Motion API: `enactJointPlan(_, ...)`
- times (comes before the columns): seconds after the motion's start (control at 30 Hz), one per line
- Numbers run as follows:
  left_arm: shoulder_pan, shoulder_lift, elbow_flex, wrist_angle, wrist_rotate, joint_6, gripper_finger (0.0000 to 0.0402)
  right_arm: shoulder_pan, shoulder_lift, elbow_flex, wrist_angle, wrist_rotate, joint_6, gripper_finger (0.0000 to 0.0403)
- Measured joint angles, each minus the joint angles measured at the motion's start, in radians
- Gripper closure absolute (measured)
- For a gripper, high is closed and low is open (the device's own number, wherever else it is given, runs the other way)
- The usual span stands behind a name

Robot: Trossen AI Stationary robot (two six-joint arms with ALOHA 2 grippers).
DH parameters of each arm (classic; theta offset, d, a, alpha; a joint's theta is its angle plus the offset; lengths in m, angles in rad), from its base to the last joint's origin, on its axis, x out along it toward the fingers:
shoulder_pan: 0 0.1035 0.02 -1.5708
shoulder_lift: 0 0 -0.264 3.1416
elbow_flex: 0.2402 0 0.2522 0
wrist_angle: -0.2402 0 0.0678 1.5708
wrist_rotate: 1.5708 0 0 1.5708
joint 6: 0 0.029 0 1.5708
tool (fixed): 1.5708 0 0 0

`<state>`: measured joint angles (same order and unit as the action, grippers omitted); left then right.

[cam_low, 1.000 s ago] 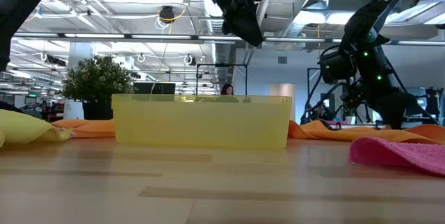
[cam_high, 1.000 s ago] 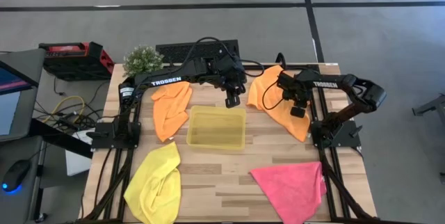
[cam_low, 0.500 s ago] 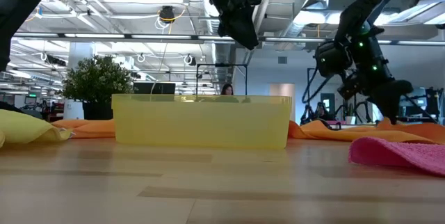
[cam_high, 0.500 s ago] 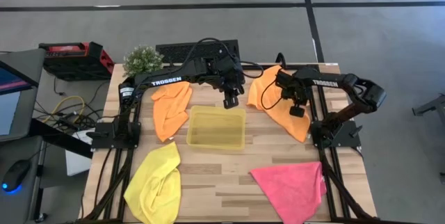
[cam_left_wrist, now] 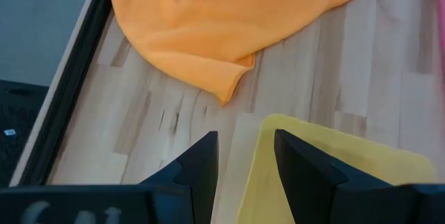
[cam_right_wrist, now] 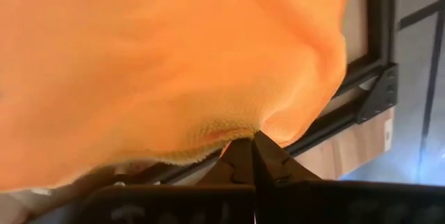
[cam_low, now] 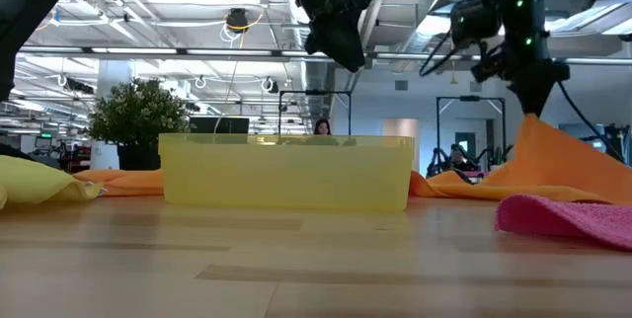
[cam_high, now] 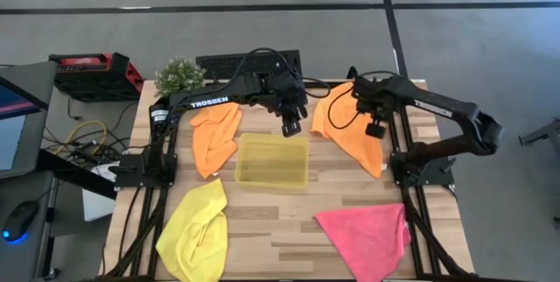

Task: Fold microfiber towels
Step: Fold the right orange microfiber towel

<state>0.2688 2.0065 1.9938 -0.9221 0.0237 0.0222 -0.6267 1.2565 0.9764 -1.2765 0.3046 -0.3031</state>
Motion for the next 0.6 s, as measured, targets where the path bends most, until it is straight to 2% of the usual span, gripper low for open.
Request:
enactJointPlan(0.13, 0.035, 0.032, 0.0, -0.001, 0.087, -0.119, 0.0267, 0.047, -0.057, 0.0, -0.034, -0.002, 0.001, 0.0402)
enactJointPlan(0.2, 0.056, 0.049, -0.002, -0.003, 0.161, -0.137, 0.0267, 0.07, -0.075, 0.0, -0.045, -0.008, 0.016, 0.0402)
enactJointPlan(0.27, 0.063, 0.078, -0.001, 0.02, 0.183, -0.145, 0.0267, 0.083, -0.092, 0.0, -0.062, -0.012, 0.032, 0.0402)
enactJointPlan(0.37, 0.046, 0.119, -0.003, 0.024, 0.155, -0.05, 0.0267, 0.088, -0.109, 0.0, -0.064, -0.012, 0.056, 0.0402)
enactJointPlan(0.6, -0.024, 0.204, -0.004, 0.149, 0.09, 0.172, 0.0267, 0.081, -0.125, -0.001, -0.061, -0.011, 0.068, 0.0401)
